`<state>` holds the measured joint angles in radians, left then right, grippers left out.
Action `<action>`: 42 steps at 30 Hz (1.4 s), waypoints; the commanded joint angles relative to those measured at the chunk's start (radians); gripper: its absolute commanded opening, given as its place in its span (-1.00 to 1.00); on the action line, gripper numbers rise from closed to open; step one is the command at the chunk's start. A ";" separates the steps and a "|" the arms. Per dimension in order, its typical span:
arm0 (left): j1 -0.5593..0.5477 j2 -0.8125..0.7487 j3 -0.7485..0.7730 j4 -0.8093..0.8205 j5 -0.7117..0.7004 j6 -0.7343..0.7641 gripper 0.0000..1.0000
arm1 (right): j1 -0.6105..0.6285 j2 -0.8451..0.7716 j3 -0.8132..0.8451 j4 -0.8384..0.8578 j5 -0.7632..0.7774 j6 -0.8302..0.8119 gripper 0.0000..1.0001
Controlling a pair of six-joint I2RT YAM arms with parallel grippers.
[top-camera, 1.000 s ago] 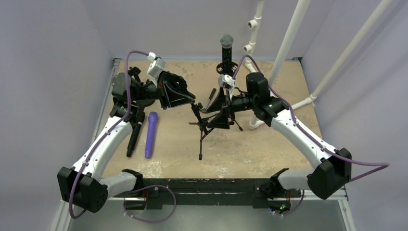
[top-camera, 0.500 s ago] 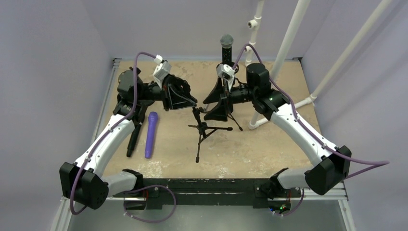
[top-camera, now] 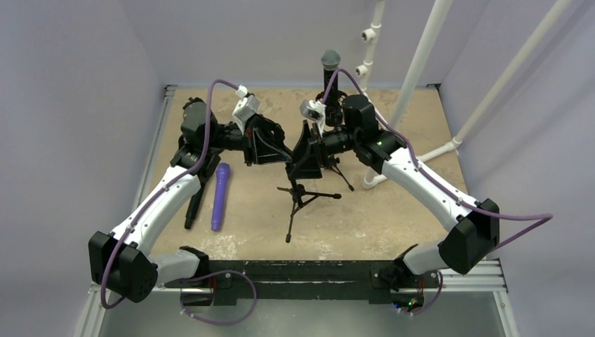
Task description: Remove the microphone from the stand
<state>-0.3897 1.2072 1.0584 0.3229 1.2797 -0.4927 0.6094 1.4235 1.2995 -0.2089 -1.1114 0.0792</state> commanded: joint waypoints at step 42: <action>0.042 -0.164 -0.029 -0.409 -0.242 0.204 0.76 | 0.019 0.006 0.314 0.021 0.233 0.241 -1.00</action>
<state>-0.3450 1.0367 1.0840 -0.1822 1.0672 -0.2092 0.6292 1.4197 1.5185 -0.2249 -0.9215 0.2588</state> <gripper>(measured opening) 0.896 0.227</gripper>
